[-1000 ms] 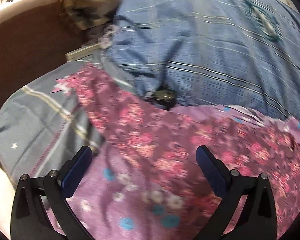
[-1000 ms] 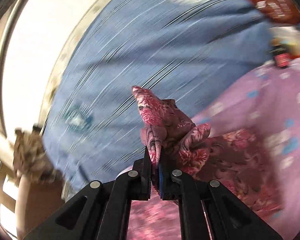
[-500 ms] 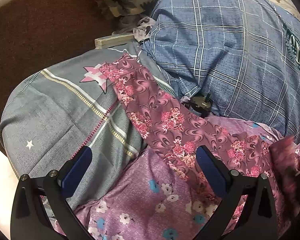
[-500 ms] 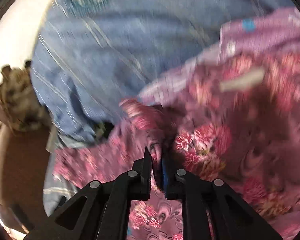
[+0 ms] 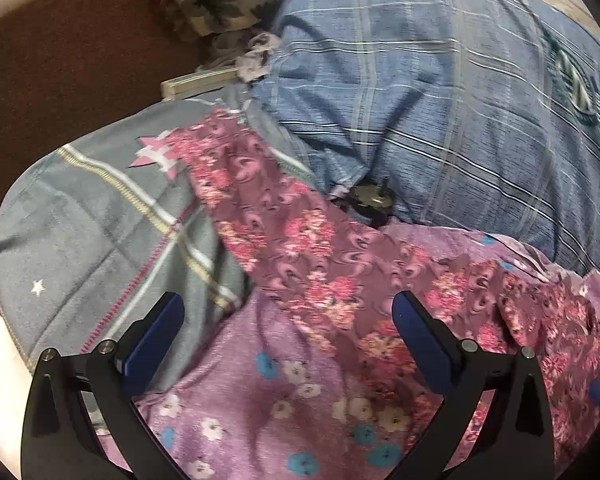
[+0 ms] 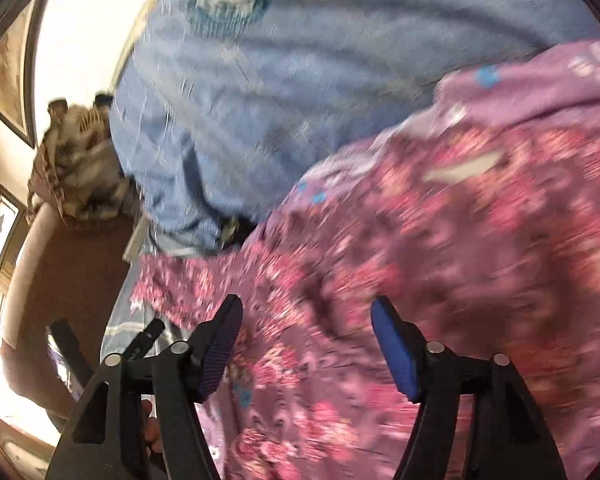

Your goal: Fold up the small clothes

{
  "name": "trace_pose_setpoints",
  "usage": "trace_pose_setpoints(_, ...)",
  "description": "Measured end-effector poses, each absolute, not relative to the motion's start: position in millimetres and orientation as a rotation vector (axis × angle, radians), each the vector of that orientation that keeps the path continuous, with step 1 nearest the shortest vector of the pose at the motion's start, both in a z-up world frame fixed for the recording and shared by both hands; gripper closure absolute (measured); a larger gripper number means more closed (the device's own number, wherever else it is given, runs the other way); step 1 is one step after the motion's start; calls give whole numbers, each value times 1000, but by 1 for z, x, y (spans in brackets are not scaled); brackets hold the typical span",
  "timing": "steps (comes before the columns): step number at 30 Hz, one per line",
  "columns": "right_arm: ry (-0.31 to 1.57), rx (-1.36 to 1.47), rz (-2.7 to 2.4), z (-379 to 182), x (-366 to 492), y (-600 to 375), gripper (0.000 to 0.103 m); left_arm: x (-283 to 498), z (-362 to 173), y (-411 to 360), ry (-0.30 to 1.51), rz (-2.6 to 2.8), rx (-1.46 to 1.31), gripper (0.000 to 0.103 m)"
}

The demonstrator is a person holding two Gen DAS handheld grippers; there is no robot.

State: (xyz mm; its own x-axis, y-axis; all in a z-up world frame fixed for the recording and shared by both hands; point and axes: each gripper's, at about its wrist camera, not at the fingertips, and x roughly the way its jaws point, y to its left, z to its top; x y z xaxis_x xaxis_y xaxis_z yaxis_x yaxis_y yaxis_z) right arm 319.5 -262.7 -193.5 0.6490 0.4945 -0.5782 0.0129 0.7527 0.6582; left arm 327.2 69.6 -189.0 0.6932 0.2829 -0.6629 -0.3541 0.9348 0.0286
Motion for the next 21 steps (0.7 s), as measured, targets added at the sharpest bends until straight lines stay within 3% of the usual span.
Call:
trace_pose_setpoints(3, 810, 668, 212, -193, 306, -299, 60, 335, -194, 48, 750, 257, -113, 0)
trace_pose_setpoints(11, 865, 819, 59, -244, 294, -363, 61, 375, -210, 0, 801, -9, -227, 0)
trace_pose_setpoints(15, 886, 946, 63, -267, 294, -386, 70, 399, -229, -13, 861, -101, -353, 11)
trace_pose_setpoints(21, 880, 933, 83, -267, 294, -387, 68, 416, -248, -28, 956, -146, -405, 30)
